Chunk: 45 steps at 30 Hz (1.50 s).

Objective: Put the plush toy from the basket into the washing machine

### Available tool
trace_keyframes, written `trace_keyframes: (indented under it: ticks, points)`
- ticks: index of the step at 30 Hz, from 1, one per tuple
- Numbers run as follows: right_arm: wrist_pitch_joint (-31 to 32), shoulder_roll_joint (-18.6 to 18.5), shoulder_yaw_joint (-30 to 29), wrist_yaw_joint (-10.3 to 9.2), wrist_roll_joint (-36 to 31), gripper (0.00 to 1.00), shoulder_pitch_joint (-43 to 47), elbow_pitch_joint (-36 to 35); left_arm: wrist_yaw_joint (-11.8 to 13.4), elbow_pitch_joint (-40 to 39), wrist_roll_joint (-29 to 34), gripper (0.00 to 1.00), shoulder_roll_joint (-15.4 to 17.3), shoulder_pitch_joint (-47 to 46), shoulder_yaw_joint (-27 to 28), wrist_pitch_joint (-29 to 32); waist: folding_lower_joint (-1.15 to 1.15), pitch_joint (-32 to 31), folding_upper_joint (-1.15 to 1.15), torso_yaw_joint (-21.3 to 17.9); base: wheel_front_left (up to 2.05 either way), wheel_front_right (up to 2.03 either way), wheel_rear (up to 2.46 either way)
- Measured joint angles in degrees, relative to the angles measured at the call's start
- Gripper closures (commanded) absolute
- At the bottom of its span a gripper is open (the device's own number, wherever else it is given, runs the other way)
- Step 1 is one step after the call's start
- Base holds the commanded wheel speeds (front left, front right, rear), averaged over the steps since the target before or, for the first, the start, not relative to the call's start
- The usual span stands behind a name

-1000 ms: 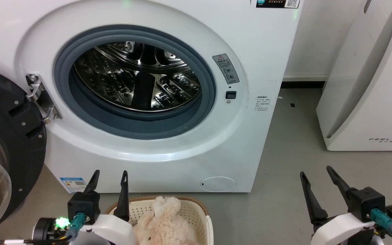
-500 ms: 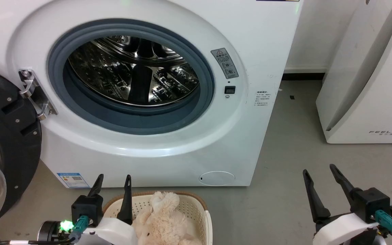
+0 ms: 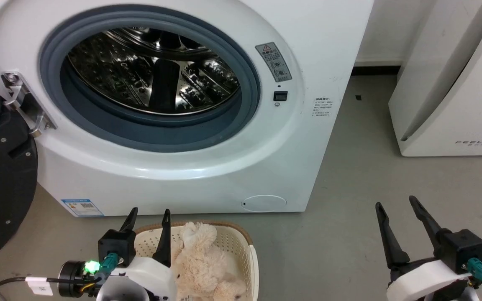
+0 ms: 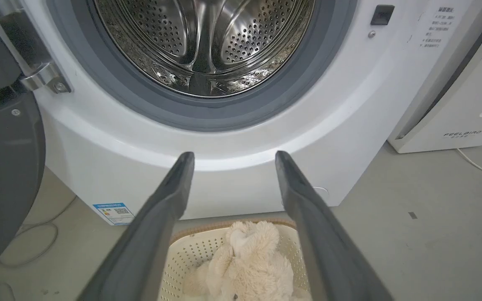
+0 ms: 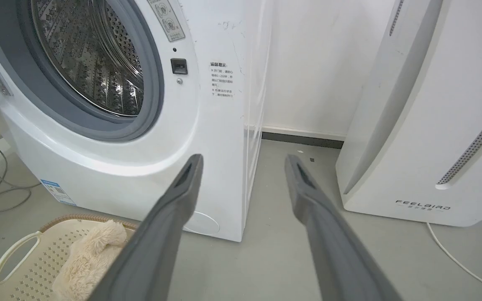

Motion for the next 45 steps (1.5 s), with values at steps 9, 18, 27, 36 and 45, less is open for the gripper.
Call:
trace_keyframes:
  ticks: [9, 18, 27, 36, 45]
  points:
    - [-1.2, 0.0, -0.3, 0.0, 0.4, 0.0, -1.4, -0.5, -0.6, 4.8, -0.9, 0.0, 0.3, -3.8, -0.6, -0.2, 0.0, 3.3, 0.0, -0.7, 0.0, 0.0, 0.0]
    - [-2.1, 0.0, -0.3, 0.0, 1.0, 0.0, -2.3, -1.0, -1.3, 10.5, -1.5, 0.0, 1.1, -7.8, -1.6, -0.2, 0.0, 6.9, 0.0, -1.7, 0.0, 0.0, 0.0]
    - [-3.3, 0.0, -0.2, 0.0, 2.2, 0.0, -3.0, -1.4, -2.2, 17.1, -2.6, 0.0, 1.7, -12.4, -3.0, 1.9, 0.01, 10.4, 0.0, -3.0, 0.0, 0.0, 0.0]
    - [-4.3, 0.0, 0.0, 0.0, 3.2, 0.0, -4.1, -1.8, -3.1, 24.5, -4.1, 0.0, 2.7, -17.9, -4.9, 7.0, 0.0, 14.2, 0.0, -4.1, 0.0, 0.0, 0.0]
    - [-5.4, 0.0, 0.5, 0.0, 4.2, 0.0, -5.2, -2.1, -3.7, 31.8, -5.0, 0.0, 4.2, -23.5, -6.6, 10.1, 0.01, 18.2, 0.0, -5.7, 0.0, 0.0, 0.0]
